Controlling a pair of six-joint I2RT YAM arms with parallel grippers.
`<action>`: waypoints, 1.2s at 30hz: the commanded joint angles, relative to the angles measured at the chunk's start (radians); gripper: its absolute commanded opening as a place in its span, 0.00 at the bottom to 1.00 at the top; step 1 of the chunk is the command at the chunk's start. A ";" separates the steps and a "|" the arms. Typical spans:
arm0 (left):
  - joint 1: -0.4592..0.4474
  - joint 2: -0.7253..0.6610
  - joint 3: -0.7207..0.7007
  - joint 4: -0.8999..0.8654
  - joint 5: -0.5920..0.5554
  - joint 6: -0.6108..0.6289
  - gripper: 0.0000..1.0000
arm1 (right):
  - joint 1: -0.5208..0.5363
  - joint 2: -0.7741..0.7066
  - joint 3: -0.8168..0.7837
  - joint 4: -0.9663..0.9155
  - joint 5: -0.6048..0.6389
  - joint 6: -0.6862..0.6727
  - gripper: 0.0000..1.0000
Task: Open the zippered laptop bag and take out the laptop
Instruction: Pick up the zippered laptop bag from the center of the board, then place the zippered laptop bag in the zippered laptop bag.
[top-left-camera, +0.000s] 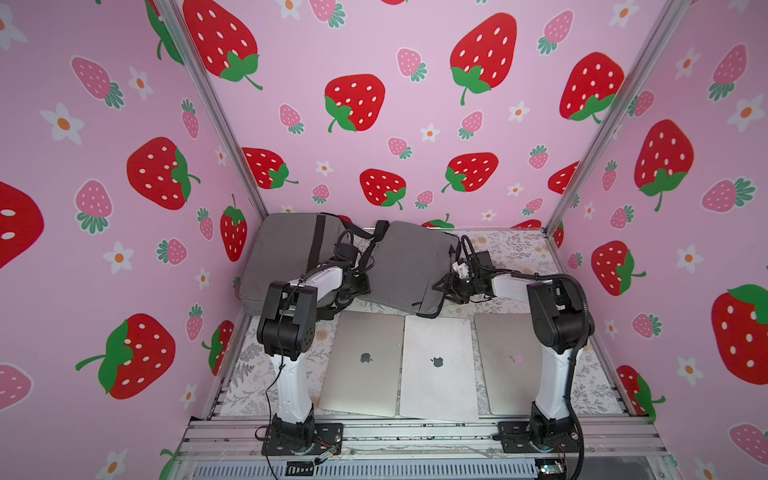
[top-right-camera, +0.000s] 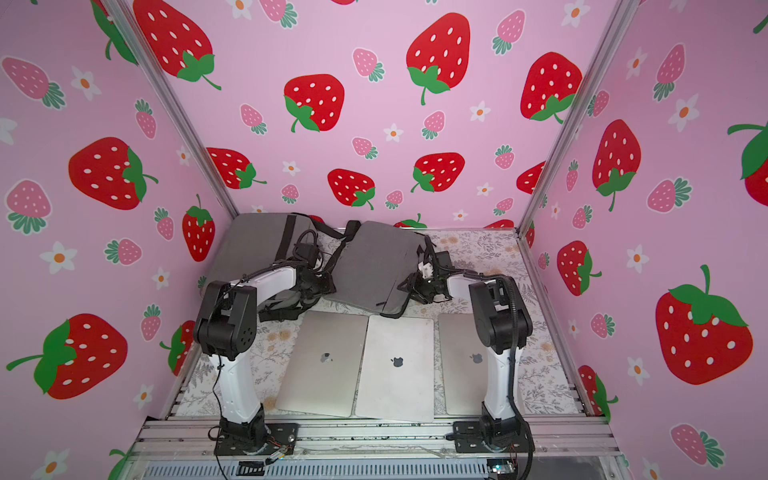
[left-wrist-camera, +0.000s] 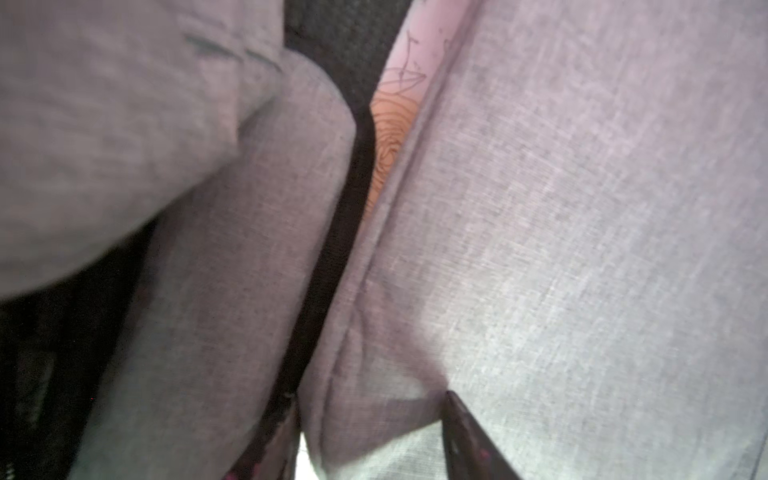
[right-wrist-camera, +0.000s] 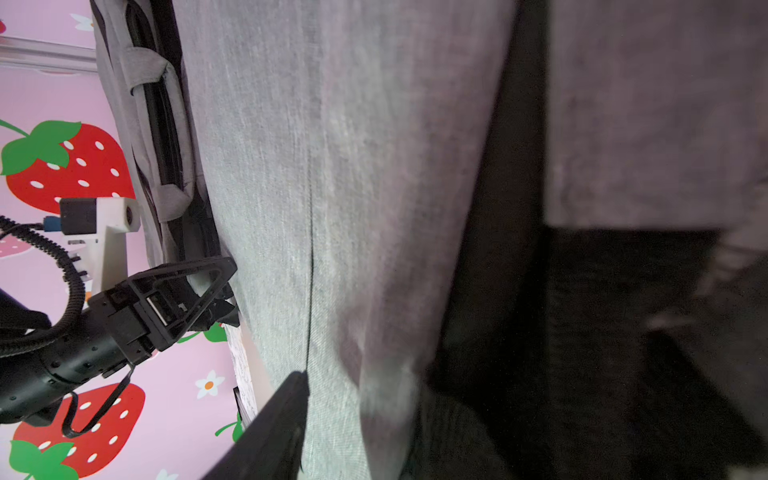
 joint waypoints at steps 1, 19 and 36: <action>0.003 0.004 0.029 0.008 0.058 0.009 0.45 | 0.009 0.048 0.005 -0.010 0.006 0.023 0.52; 0.003 -0.179 0.048 -0.069 0.115 0.019 0.00 | 0.003 -0.122 -0.013 0.026 -0.055 0.054 0.02; 0.204 -0.573 -0.103 -0.230 -0.116 0.027 0.00 | 0.185 -0.016 0.333 0.013 -0.058 0.110 0.00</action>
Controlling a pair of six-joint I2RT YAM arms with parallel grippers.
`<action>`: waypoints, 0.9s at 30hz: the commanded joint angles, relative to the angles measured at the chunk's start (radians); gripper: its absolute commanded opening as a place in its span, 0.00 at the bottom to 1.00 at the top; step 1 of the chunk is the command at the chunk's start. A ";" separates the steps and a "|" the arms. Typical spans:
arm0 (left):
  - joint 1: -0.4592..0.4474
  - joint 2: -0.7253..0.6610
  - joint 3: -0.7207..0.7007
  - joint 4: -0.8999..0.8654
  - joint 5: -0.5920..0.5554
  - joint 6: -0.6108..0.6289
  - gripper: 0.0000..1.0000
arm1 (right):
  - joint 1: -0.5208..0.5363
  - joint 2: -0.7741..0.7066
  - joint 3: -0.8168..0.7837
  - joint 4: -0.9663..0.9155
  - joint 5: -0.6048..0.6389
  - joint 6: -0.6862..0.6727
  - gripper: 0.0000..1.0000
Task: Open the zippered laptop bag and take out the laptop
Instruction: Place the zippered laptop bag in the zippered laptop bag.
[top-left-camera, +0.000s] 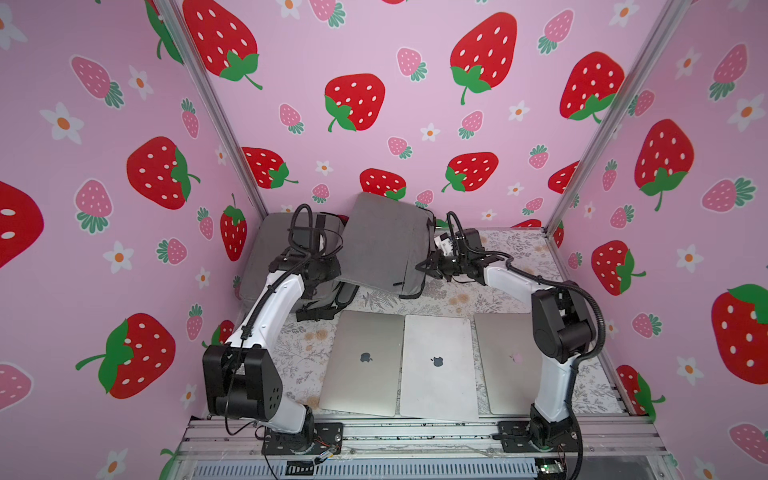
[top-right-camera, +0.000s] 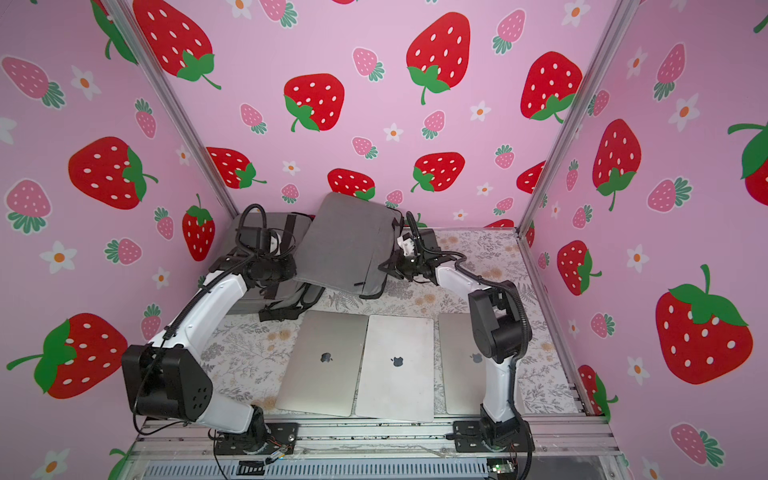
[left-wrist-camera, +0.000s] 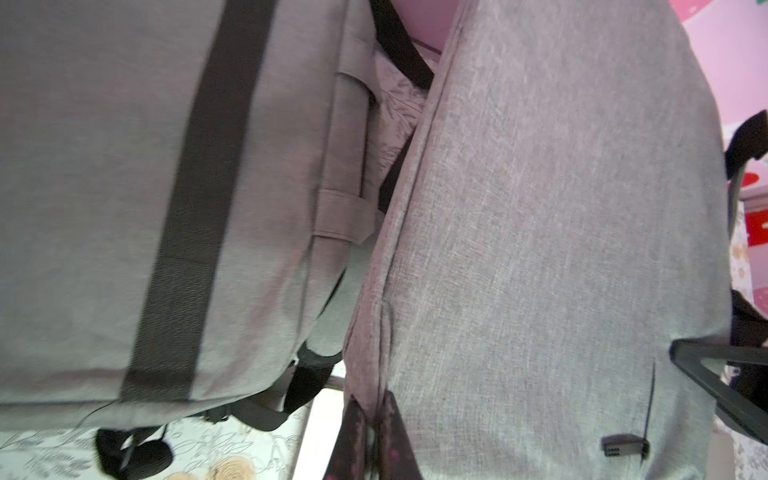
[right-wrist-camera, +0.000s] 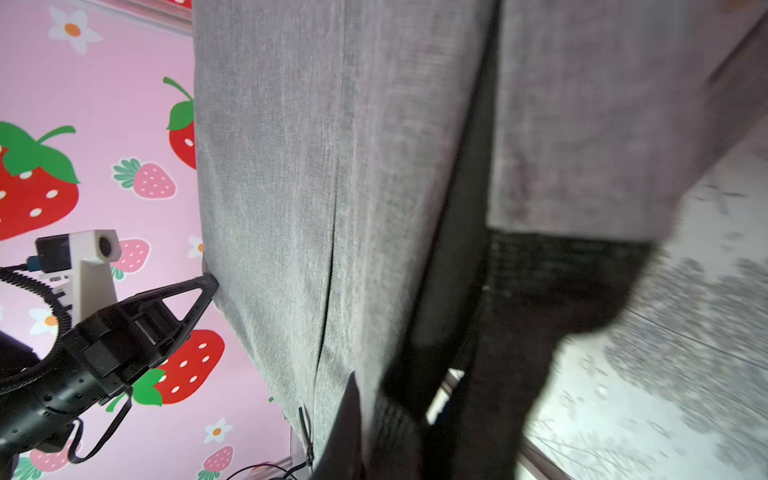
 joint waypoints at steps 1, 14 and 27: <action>0.076 -0.046 -0.039 -0.056 -0.016 0.006 0.00 | 0.050 0.059 0.117 0.003 0.003 0.012 0.00; 0.329 -0.045 -0.133 -0.018 0.010 -0.026 0.05 | 0.158 0.329 0.458 0.019 0.049 0.067 0.00; 0.369 -0.003 -0.098 -0.026 0.069 -0.025 0.41 | 0.191 0.420 0.519 0.098 0.093 0.161 0.01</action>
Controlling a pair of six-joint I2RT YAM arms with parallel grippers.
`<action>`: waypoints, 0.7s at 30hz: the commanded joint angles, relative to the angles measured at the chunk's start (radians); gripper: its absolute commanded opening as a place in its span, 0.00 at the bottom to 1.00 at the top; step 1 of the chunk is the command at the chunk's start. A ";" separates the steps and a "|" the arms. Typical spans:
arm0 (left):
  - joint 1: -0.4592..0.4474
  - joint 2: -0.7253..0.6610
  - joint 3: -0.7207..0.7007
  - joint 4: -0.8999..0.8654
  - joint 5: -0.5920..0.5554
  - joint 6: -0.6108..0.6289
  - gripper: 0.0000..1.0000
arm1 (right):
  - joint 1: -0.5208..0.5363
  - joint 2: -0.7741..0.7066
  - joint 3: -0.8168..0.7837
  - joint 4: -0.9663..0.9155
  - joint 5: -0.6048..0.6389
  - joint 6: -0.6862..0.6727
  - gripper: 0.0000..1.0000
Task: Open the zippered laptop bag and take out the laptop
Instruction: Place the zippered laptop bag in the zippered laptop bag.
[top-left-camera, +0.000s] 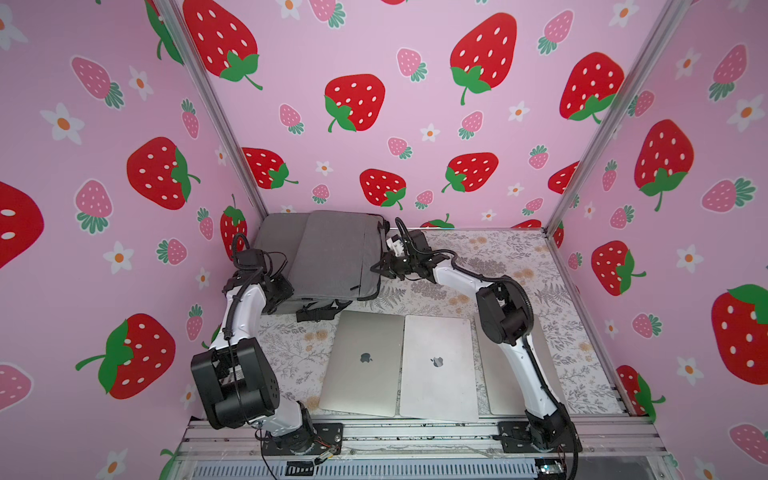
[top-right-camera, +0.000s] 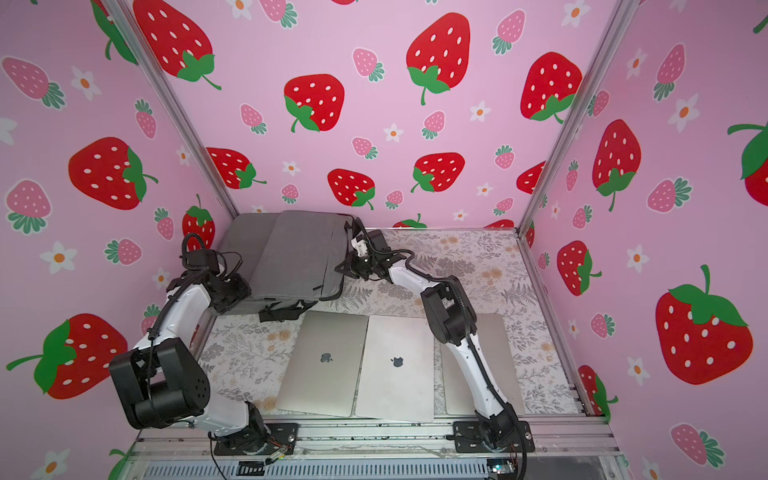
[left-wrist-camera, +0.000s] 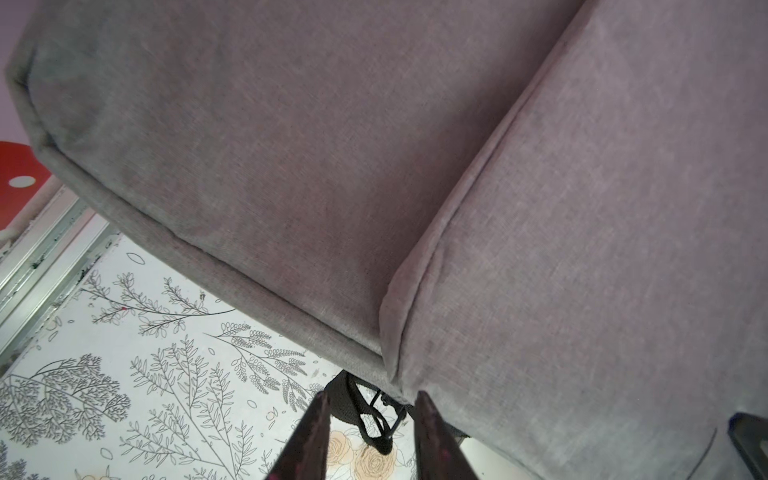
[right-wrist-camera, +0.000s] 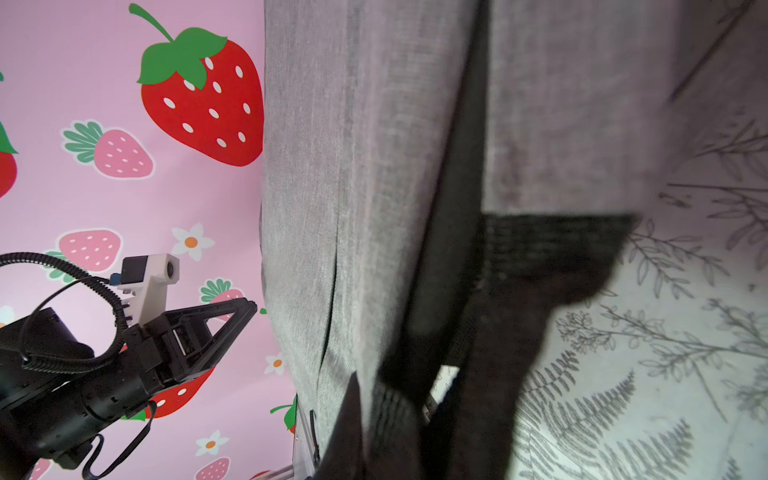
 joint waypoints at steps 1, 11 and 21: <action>-0.006 -0.050 0.035 -0.022 0.032 0.014 0.42 | 0.007 0.008 0.046 0.082 0.035 0.040 0.01; -0.217 -0.209 0.005 -0.023 0.010 0.093 0.50 | 0.015 0.047 0.141 0.020 -0.059 -0.011 0.09; -0.544 -0.180 0.007 0.009 -0.159 0.196 0.57 | 0.024 0.057 0.177 0.002 -0.119 -0.013 0.12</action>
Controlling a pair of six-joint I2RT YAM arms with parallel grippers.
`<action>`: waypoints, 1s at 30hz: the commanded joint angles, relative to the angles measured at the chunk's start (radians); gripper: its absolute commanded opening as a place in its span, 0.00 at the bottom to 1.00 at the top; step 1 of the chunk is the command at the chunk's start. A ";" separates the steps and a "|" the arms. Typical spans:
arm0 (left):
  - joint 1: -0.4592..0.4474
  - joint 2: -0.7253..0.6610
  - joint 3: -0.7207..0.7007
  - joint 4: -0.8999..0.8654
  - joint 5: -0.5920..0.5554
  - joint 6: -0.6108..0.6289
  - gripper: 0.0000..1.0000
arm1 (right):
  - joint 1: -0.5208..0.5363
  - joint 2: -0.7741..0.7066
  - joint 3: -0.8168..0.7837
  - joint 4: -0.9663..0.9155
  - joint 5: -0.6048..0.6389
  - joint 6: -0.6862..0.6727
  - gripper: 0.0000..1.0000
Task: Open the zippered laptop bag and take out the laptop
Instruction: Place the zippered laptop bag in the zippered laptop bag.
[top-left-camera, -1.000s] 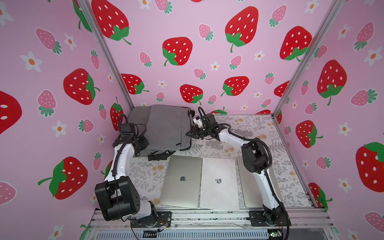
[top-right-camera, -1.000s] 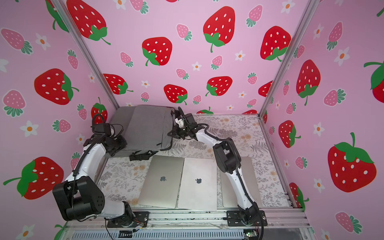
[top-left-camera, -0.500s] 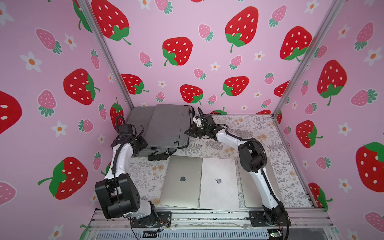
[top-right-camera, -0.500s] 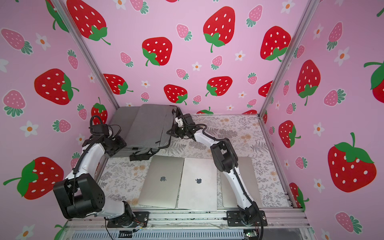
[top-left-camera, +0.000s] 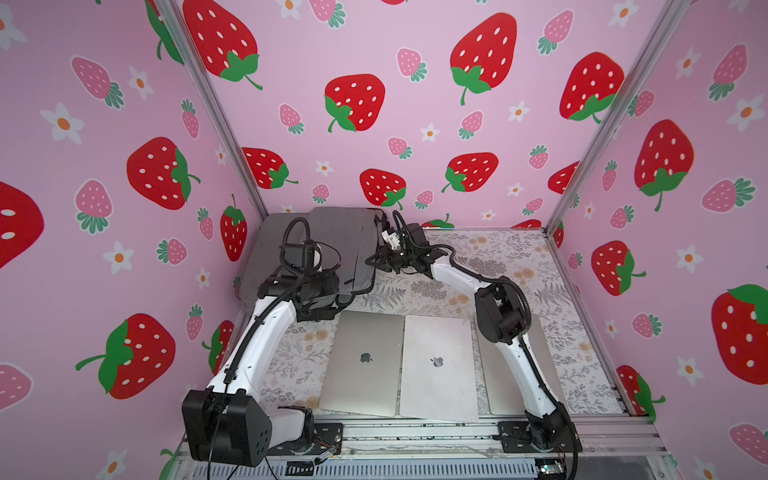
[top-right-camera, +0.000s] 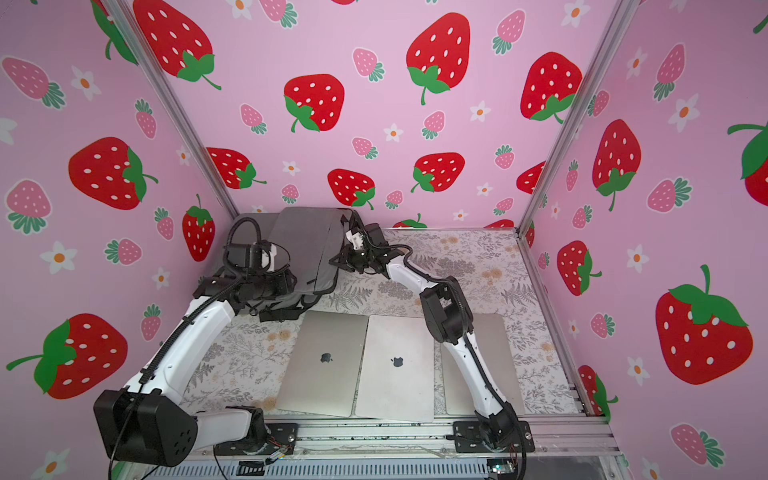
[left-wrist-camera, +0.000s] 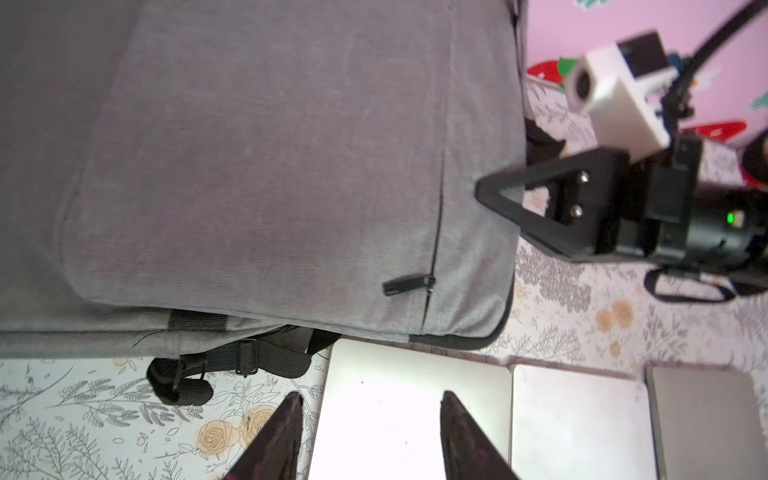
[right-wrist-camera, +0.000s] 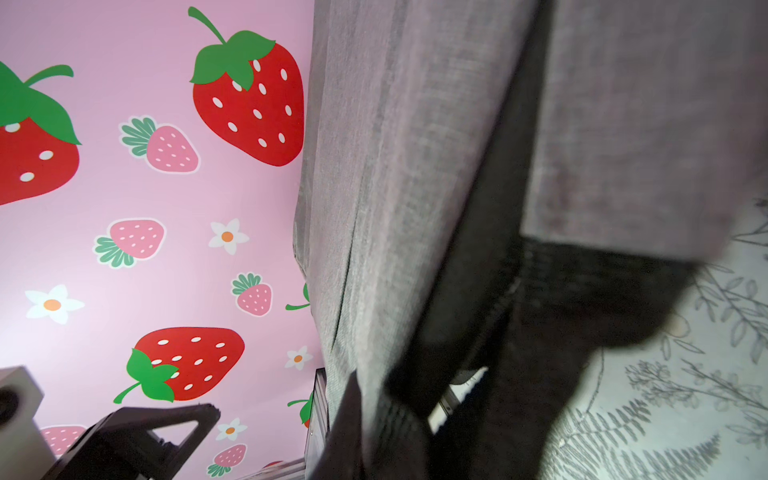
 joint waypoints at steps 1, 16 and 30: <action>-0.088 0.035 0.012 0.017 -0.100 0.062 0.58 | 0.016 0.009 0.044 0.019 -0.057 -0.009 0.13; -0.336 0.277 0.083 0.089 -0.391 0.083 0.69 | 0.021 0.007 0.053 0.007 -0.099 0.009 0.17; -0.359 0.370 0.150 0.075 -0.658 0.059 0.64 | 0.027 0.011 0.050 0.034 -0.134 0.041 0.17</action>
